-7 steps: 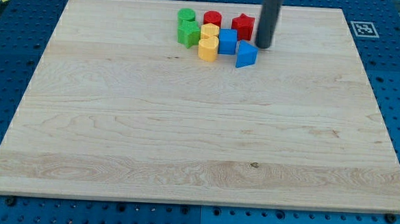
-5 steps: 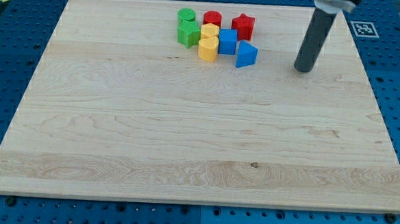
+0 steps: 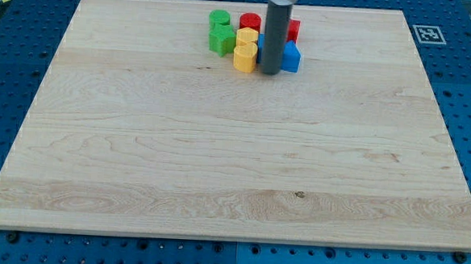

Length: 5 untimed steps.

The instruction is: Push the triangle into the heart

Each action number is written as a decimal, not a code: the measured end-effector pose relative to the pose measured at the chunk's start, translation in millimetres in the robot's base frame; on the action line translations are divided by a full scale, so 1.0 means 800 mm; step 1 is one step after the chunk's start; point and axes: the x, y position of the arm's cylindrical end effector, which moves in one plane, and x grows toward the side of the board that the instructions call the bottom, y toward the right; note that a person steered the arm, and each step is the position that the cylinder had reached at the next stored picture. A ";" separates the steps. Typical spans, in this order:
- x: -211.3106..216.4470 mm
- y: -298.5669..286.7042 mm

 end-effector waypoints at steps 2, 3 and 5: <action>0.005 0.048; 0.012 0.083; -0.003 0.110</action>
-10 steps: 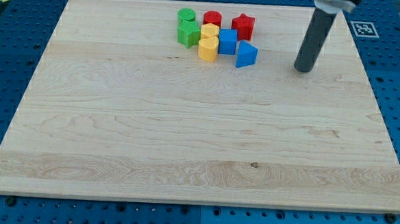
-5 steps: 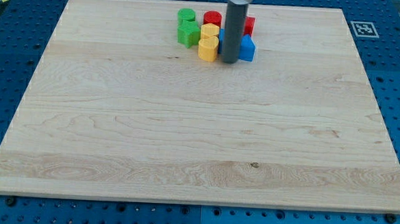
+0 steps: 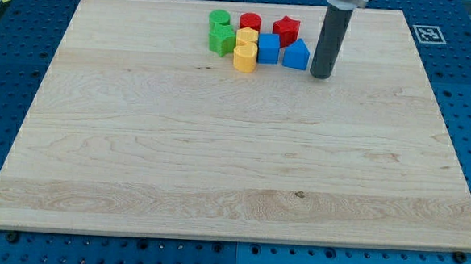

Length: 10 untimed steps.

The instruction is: Push the triangle into the heart

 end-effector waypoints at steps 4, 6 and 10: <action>-0.007 -0.032; 0.021 -0.046; 0.017 -0.078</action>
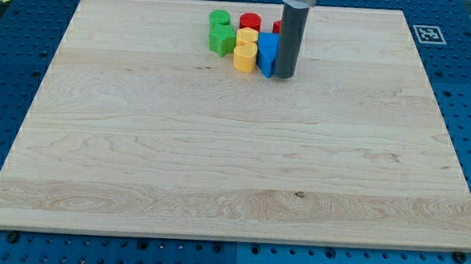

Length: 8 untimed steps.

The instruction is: Push the triangle into the heart

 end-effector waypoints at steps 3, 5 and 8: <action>-0.014 0.000; -0.029 0.099; -0.138 0.102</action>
